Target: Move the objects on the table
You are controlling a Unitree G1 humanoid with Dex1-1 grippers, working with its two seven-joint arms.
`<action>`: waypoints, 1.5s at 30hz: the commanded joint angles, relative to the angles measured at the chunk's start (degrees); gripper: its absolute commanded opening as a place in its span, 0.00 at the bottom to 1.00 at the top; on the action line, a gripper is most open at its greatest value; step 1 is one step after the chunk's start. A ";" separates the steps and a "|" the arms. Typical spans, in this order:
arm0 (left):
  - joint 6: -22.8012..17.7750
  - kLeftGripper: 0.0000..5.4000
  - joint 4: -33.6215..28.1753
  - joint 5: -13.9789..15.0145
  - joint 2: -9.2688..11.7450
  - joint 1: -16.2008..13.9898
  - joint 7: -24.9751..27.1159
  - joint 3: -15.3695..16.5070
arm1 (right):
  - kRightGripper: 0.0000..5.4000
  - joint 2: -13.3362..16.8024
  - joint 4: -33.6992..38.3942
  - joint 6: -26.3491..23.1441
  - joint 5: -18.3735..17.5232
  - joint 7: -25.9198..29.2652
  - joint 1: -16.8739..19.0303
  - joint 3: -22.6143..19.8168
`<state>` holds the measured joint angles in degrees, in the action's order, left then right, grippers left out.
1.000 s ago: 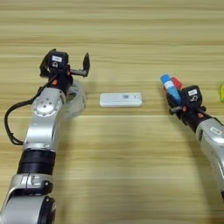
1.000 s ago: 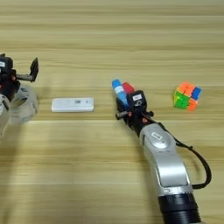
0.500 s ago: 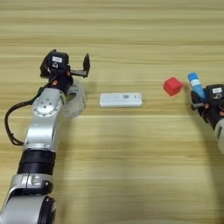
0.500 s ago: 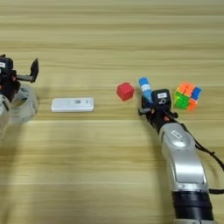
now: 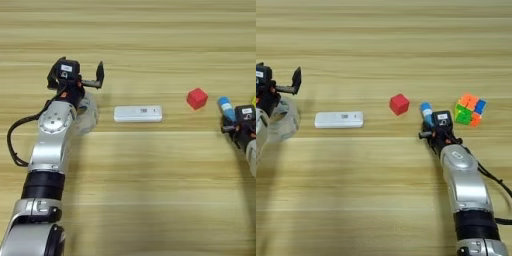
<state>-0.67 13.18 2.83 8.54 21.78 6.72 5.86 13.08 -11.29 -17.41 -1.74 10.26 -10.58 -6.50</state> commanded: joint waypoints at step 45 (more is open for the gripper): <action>2.20 1.00 4.33 -0.42 -0.04 4.57 5.45 -4.22 | 0.99 -2.36 9.50 9.30 -6.31 -0.37 -1.16 -3.09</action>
<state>0.74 15.32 2.71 8.37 23.55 10.88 2.66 10.96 -2.87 -8.97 -7.17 10.90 -10.99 -8.08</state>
